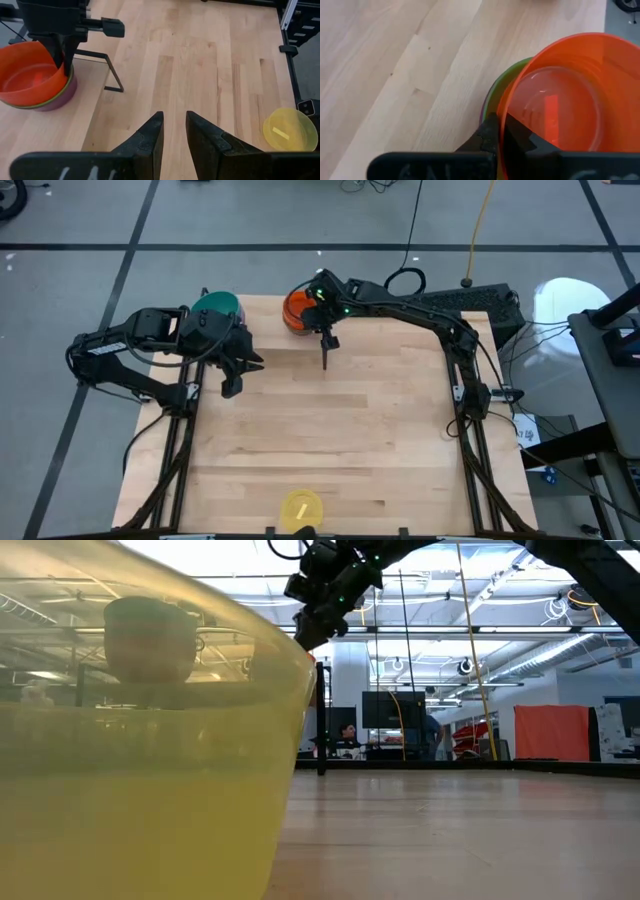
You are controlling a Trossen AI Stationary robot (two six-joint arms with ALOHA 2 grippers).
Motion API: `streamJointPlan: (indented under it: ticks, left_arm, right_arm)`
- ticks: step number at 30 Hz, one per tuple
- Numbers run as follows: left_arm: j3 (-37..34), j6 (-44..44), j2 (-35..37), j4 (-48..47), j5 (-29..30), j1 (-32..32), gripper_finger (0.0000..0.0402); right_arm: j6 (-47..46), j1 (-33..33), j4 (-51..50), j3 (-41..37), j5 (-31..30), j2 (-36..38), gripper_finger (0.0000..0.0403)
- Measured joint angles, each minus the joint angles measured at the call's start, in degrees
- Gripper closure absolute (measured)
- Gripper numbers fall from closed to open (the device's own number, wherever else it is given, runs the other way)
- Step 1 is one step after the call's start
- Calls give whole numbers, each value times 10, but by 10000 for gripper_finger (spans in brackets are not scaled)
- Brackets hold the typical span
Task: Place and stack bowls onto a shelf
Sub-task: Stack the orange bowl on top of the light green bowl on the shelf, then stack the yellow bowl on top of the orange bowl on the shelf
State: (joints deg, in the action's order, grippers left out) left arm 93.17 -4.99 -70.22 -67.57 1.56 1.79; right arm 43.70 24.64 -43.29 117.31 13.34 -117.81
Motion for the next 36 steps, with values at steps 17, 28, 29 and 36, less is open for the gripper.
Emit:
streamJointPlan:
  ticks: [17, 28, 29, 36]
  left_arm:
    - [0, -4, 0, -5, 0, 0, 314]
    - [0, -25, 0, -34, -1, 0, 314]
    - [0, -34, 0, -36, 0, 0, 314]
    - [0, -79, 0, -46, -30, -15, 314]
  right_arm:
    - [-6, -14, 19, -1, -91, 5, 315]
    - [24, -38, 32, -2, -97, 43, 292]
    - [24, -41, 38, -2, -105, 51, 292]
    - [7, -52, 19, -2, -180, 140, 291]
